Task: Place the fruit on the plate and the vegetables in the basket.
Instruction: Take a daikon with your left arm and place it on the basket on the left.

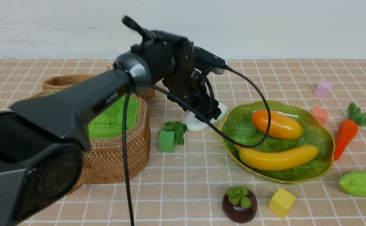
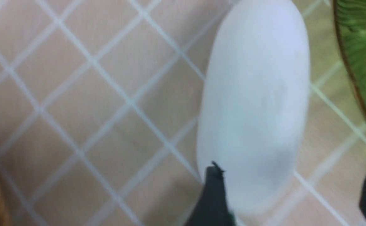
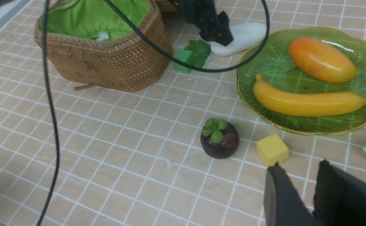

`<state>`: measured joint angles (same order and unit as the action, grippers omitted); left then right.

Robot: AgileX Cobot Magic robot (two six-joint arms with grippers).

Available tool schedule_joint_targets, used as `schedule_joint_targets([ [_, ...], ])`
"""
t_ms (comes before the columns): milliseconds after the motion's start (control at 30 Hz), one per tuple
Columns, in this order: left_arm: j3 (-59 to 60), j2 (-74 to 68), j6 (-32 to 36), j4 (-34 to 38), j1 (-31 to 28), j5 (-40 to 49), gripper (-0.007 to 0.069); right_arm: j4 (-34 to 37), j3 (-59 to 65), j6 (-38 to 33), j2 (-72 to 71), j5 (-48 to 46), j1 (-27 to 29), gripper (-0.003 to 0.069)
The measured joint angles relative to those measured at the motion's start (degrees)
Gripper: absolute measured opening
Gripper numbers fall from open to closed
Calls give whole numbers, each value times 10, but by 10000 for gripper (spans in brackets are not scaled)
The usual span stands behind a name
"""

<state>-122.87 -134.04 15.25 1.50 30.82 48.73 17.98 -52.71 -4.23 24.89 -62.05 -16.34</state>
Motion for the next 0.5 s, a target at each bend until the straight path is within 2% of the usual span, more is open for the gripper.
schedule_joint_targets([
  [167,0,-24,21,-25,1,-47,605,18,33,0,0,3,0,193],
  [500,-2,-65,22,-64,0,-60,503,40,39,0,0,10,0,197],
])
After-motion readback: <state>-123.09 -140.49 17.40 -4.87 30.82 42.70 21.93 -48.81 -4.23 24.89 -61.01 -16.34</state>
